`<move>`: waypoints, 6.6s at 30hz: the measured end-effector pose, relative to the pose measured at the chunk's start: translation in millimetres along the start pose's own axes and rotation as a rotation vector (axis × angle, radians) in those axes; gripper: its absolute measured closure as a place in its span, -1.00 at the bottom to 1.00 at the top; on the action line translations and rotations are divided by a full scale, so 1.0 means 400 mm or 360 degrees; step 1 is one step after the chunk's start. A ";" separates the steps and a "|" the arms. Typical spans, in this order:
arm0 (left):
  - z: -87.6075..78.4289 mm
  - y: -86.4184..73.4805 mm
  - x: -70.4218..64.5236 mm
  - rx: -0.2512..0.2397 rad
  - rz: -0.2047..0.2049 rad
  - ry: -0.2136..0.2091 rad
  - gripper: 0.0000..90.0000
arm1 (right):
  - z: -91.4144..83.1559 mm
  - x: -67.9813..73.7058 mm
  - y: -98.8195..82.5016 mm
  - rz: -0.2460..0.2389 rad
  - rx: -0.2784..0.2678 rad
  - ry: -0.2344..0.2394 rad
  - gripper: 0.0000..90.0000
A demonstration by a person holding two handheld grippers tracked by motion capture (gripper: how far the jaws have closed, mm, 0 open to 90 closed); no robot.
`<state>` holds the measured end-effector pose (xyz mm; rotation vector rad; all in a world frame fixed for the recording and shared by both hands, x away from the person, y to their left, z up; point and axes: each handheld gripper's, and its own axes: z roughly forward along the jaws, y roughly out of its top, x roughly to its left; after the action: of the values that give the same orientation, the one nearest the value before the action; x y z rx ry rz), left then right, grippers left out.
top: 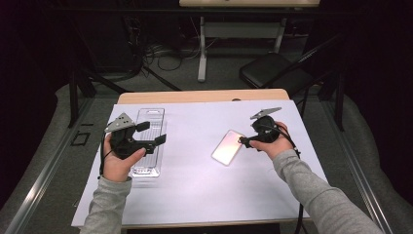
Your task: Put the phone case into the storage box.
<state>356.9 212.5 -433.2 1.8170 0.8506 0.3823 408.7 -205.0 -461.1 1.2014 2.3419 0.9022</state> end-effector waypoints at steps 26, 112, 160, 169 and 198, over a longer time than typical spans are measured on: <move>0.000 -0.011 -0.014 0.0040 0.0025 -0.0038 -0.62 | 0.090 -0.026 0.050 -0.0163 0.0230 -0.0020 -0.10; -0.027 -0.019 0.006 0.0025 -0.0002 -0.0010 -0.61 | 0.311 -0.111 0.123 0.0004 0.0580 0.0138 0.62; -0.024 -0.022 0.010 0.0031 -0.0017 -0.0009 -0.61 | 0.331 -0.109 0.103 -0.0257 0.0537 0.0217 0.93; -0.023 -0.023 0.010 0.0038 -0.0018 -0.0012 -0.61 | 0.327 -0.114 0.102 -0.0280 0.0538 0.0223 0.95; -0.021 -0.025 0.012 0.0034 -0.0016 -0.0013 -0.59 | 0.318 -0.114 0.103 -0.0309 0.0552 0.0242 0.96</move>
<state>351.4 223.6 -439.6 1.8324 0.8609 0.3601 531.2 -176.6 -525.0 1.0293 2.7649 0.5538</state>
